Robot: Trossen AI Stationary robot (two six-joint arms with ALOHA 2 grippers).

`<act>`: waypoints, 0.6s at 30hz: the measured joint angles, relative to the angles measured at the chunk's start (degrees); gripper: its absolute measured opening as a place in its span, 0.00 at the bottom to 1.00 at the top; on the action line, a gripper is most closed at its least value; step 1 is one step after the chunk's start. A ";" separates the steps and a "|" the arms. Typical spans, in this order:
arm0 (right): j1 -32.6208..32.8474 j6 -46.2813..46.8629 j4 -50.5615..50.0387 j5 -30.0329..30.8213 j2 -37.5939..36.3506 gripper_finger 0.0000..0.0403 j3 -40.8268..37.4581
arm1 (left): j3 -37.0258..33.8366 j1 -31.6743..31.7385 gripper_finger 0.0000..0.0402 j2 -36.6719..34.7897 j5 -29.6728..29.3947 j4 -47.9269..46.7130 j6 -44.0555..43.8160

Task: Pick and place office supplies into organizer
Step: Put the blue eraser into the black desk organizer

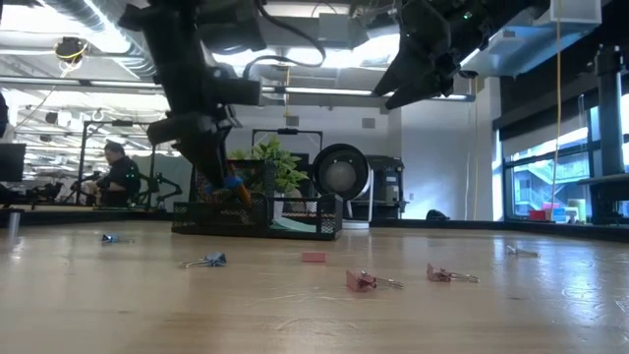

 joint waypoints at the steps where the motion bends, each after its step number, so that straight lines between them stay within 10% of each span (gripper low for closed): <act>1: 0.00 -0.03 0.00 0.00 0.01 0.68 0.00 | 0.00 0.09 0.19 0.00 0.27 -0.01 0.00; 18: 0.00 -0.11 -0.05 -0.01 -0.01 0.68 0.00 | 0.00 0.12 0.29 0.00 0.89 -0.06 0.36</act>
